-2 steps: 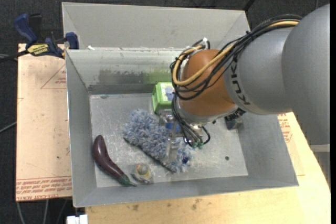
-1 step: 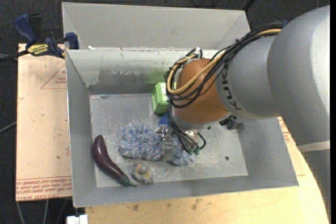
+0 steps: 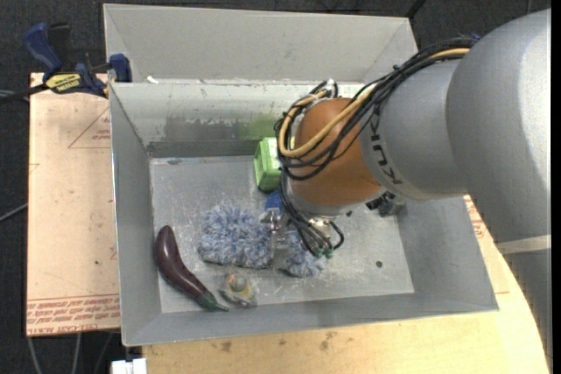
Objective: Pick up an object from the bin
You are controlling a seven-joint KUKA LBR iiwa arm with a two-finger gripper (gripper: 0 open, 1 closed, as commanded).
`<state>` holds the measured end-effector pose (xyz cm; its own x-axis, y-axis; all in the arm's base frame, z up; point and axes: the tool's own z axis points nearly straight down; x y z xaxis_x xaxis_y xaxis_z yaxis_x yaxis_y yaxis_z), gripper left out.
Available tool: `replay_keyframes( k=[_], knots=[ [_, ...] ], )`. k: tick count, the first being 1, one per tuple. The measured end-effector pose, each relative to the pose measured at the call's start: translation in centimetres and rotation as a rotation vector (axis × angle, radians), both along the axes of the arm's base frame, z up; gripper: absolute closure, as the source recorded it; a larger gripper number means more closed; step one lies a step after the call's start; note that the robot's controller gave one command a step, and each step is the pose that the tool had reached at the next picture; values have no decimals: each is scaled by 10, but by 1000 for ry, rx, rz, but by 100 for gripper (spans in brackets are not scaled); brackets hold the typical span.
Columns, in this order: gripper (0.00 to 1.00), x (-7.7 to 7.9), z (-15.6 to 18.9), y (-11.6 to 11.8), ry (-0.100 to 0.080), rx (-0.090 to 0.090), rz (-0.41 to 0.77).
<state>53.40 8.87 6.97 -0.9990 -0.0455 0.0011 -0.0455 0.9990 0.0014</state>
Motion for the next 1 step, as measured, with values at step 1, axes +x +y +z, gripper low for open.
replay_keyframes(
  k=[1],
  knots=[
    [100, 9, 195, 27, 0, -1, -30]
  ],
)
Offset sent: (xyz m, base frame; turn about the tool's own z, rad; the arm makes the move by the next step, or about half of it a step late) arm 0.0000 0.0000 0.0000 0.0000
